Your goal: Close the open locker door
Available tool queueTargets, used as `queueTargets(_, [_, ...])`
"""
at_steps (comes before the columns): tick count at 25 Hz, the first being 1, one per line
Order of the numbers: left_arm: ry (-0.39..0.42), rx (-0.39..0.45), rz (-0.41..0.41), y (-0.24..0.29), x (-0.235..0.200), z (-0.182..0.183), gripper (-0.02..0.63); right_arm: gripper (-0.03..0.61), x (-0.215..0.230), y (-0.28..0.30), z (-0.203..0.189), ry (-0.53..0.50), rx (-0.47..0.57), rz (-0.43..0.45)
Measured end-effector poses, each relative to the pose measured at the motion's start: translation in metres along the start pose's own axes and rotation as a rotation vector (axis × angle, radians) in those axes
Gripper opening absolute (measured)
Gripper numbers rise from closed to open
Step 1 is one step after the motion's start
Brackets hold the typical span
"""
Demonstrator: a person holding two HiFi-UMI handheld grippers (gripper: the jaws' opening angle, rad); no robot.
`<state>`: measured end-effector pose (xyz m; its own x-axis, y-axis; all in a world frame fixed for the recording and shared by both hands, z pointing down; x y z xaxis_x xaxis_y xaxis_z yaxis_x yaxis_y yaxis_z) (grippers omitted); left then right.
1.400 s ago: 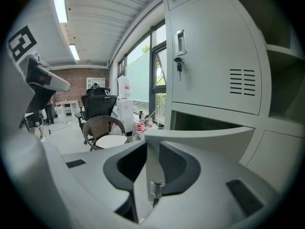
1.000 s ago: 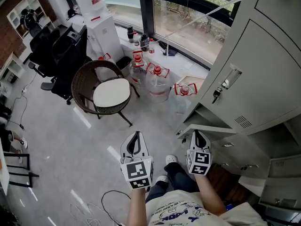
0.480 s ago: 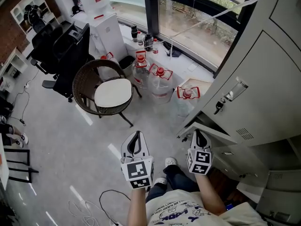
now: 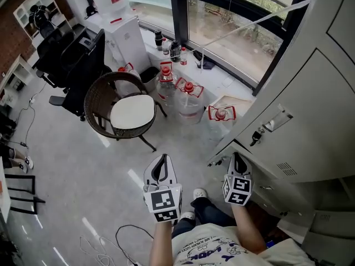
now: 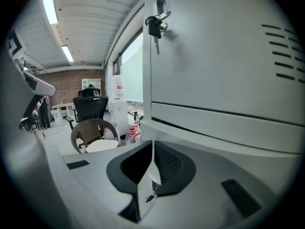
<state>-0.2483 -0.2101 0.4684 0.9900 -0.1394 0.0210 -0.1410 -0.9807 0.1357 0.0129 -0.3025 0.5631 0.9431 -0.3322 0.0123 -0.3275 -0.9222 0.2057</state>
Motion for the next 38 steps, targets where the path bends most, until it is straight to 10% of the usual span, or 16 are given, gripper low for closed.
queueTargets(38, [0.01, 0.061, -0.088, -0.029, -0.001, 0.018, 0.005, 0.005, 0.001, -0.058, 0.025, 0.024, 0.097, -0.097])
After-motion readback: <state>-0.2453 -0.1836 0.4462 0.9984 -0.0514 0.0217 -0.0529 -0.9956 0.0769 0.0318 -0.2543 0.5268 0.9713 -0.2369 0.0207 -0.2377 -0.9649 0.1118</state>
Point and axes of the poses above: the fingertips, and each gripper's own axes: y forward along the fingers, x to its right, z out of its top, the point moved 9 cm from there along -y, backward along the fingers, and after that the axes turned 14 degrees about x, right-handed, at the moved point
